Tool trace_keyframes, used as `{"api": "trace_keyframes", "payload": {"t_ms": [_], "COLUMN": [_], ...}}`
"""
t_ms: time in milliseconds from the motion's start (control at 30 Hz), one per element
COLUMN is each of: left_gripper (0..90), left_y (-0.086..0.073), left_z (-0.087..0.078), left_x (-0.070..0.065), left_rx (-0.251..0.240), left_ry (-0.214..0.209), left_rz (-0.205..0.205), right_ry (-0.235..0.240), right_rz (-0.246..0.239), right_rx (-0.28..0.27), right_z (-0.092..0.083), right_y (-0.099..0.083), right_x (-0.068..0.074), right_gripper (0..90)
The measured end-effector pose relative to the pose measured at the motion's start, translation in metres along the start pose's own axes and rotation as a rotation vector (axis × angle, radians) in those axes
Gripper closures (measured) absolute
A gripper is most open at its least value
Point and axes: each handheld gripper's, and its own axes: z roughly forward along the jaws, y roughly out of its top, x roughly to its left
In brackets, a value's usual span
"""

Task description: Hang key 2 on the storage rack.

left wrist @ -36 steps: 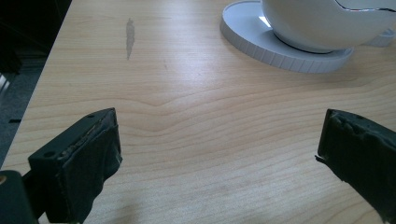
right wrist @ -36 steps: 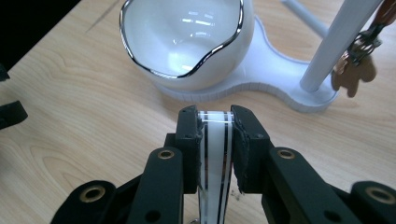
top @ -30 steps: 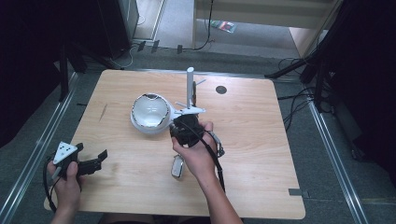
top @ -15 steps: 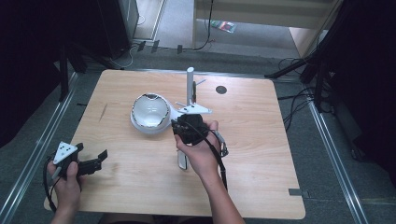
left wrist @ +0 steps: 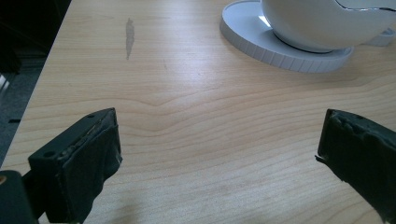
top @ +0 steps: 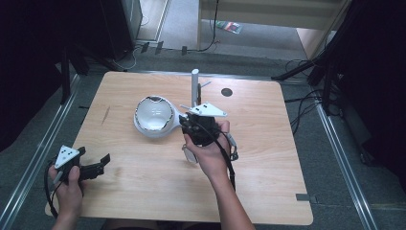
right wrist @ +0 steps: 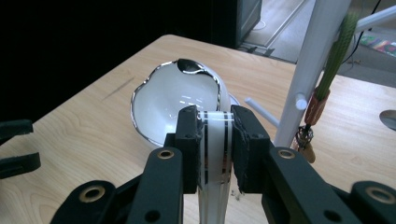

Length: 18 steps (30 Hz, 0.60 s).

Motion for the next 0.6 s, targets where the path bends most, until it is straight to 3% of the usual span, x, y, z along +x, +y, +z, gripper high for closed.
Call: {"api": "trace_keyframes", "payload": {"t_ms": [400, 600], "left_gripper": [0.0, 0.0], "left_y": [0.000, 0.000], "left_z": [0.000, 0.000], "left_x": [0.000, 0.000], "left_rx": [0.001, 0.002], "left_ry": [0.000, 0.000], "left_rz": [0.001, 0.002], "right_ry": [0.084, 0.159], "right_rz": [0.017, 0.011], "right_rx": [-0.088, -0.103], "right_z": [-0.007, -0.006], "right_y": [0.009, 0.015], "right_x": [-0.018, -0.030], "right_gripper": [75.2, 75.2]}}
